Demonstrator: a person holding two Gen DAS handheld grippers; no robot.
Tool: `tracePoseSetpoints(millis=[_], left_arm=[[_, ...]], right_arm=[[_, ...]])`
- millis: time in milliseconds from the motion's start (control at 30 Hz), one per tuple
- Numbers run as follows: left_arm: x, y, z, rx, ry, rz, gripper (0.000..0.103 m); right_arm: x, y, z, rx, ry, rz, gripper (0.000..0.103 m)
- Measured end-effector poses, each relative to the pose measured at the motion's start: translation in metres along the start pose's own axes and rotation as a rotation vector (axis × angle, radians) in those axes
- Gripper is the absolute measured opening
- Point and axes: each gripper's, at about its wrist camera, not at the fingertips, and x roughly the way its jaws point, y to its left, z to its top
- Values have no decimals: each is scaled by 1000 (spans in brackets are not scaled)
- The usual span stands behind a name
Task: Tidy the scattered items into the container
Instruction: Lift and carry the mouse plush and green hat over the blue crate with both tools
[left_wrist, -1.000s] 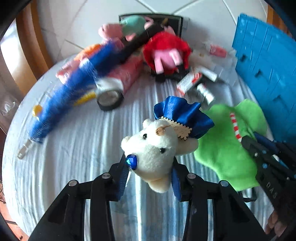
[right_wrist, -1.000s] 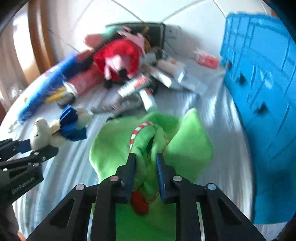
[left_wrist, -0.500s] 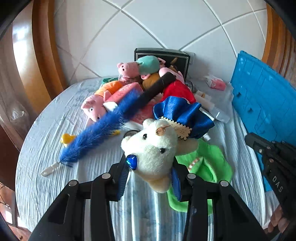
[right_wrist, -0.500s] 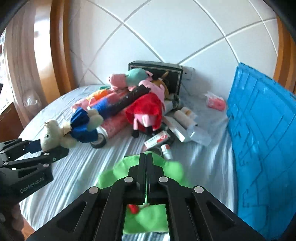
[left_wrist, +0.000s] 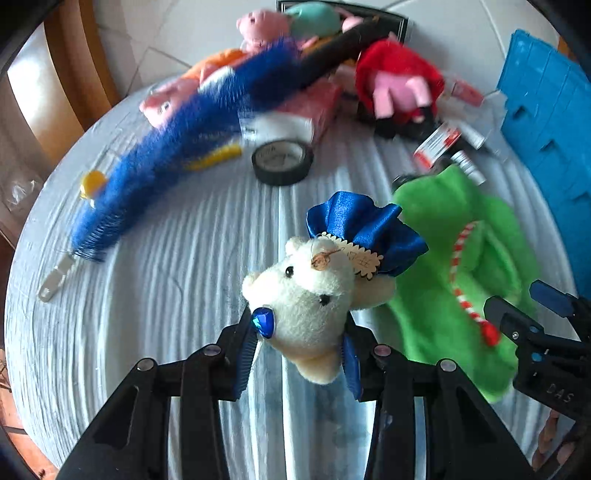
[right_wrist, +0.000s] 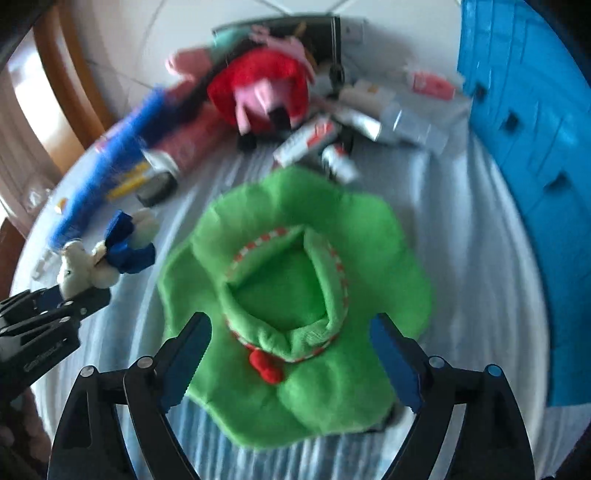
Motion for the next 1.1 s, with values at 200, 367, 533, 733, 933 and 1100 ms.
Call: tracePoseSetpoints(millis=[200,367,533,733,933,1100], left_arm=[[24,-6,7,-4,8,3,40],[21,-10,14,-2,17,-26,40],[-8,-11,26,0,-43,-46,40],[-55,-13,45,0,-135,-87,40],[-110,-15,59,3,-243,-128,40],[-158,-26,68,9,-354,-161,40]], right_arm=[[36,9,-3,-51,-2,-58,93],[28,17,9,-86,-28,-47,30],[-3,13,16,-73,-77,-35,20],[-63,20,38,-85,-207,-32,20],[-128,27,51,-102,-316,-64,20],[-183,26,61,-125,-419,-104,20]])
